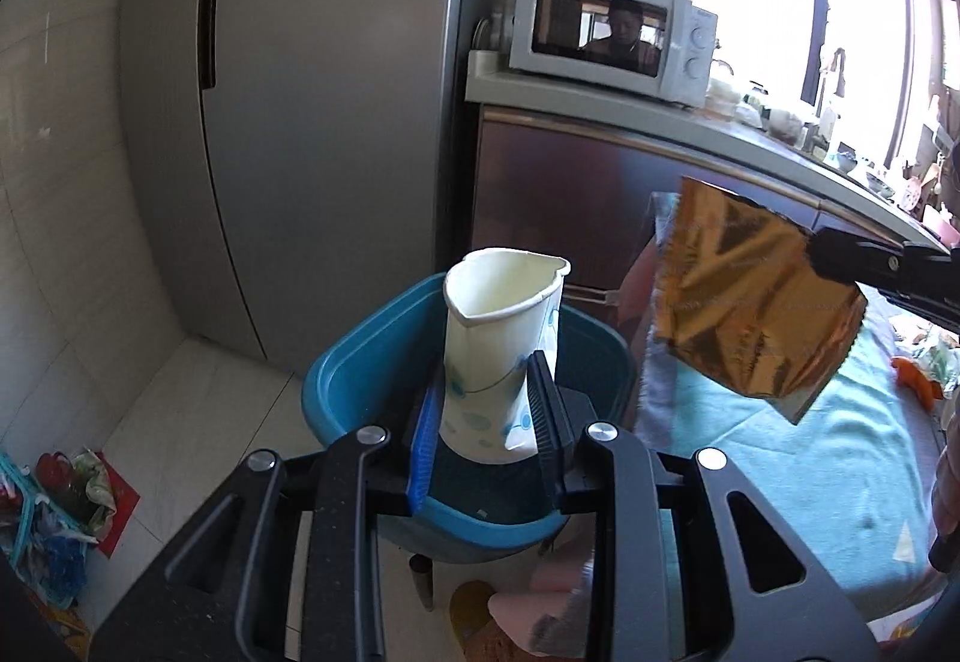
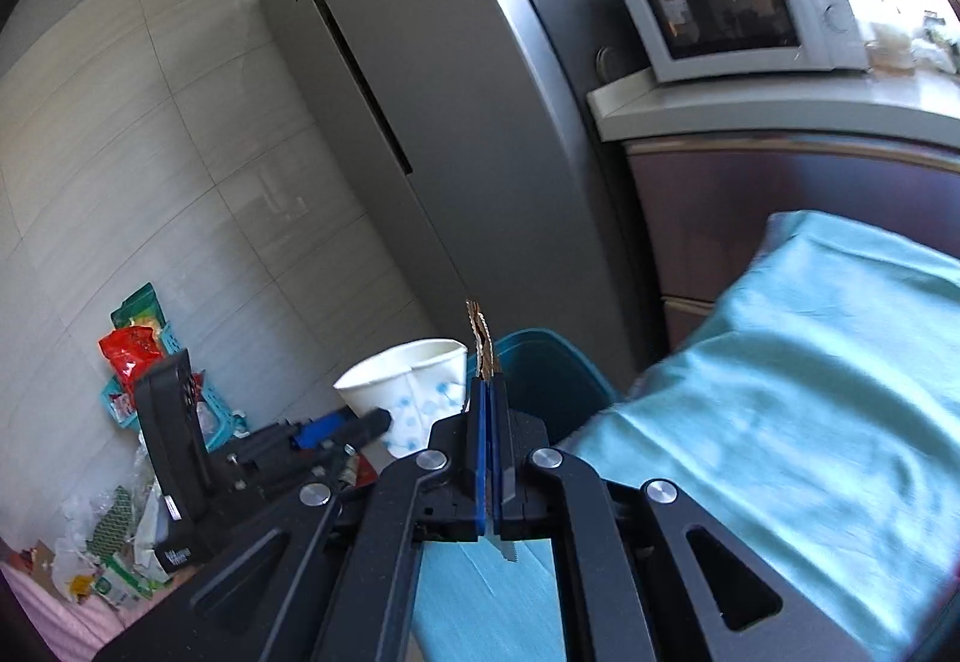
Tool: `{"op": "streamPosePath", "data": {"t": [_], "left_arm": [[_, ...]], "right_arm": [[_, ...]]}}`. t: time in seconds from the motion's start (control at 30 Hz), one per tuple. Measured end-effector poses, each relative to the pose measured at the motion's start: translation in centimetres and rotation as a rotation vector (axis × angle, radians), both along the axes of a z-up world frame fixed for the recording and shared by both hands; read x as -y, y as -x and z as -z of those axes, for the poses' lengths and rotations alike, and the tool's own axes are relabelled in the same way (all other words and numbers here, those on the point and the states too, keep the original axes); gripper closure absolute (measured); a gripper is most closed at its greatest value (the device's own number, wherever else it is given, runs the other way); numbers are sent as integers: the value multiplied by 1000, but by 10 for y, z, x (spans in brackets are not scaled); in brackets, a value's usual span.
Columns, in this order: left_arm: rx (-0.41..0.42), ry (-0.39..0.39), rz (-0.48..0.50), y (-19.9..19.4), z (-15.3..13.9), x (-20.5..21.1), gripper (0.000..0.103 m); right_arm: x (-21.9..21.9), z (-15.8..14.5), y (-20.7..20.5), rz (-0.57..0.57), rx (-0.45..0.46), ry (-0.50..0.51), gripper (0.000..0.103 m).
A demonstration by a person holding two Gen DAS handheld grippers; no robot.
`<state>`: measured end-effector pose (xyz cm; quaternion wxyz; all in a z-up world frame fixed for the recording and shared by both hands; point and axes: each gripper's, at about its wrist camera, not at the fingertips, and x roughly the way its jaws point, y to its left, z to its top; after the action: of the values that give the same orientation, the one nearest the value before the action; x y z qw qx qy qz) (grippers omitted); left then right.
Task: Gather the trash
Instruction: 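Open the left gripper over the teal bin while the right gripper releases the wrapper, then grasp the clear plastic bag with the left gripper while the right gripper grasps the lying cup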
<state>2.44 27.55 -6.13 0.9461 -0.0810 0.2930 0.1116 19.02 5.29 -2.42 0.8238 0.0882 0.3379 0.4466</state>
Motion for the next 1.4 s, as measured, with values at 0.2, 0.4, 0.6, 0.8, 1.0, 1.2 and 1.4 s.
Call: {"op": "streamPosePath", "data": {"t": [0.2, 0.4, 0.6, 0.8, 1.0, 1.2, 1.4], "left_arm": [[-39, 13, -14, -20, 17, -11, 74], [-75, 30, -34, -38, 32, -19, 74], [-99, 65, -45, -53, 47, -28, 75], [-89, 67, -46, -53, 48, -23, 75], [-43, 52, -25, -37, 33, -9, 67], [21, 43, 57, -24, 11, 19, 53], [76, 47, 210, -20, -10, 67, 49]], "right_arm": [[-36, 13, -16, -20, -54, 25, 103], [-64, 32, -31, -16, -106, 62, 103], [-78, 53, -48, 5, -192, 103, 100], [-67, 55, -46, 38, -198, 109, 89], [-49, 48, -38, 49, -184, 102, 84], [-13, 25, -11, 59, -108, 98, 72], [50, 4, 27, 136, -22, 104, 64]]}}
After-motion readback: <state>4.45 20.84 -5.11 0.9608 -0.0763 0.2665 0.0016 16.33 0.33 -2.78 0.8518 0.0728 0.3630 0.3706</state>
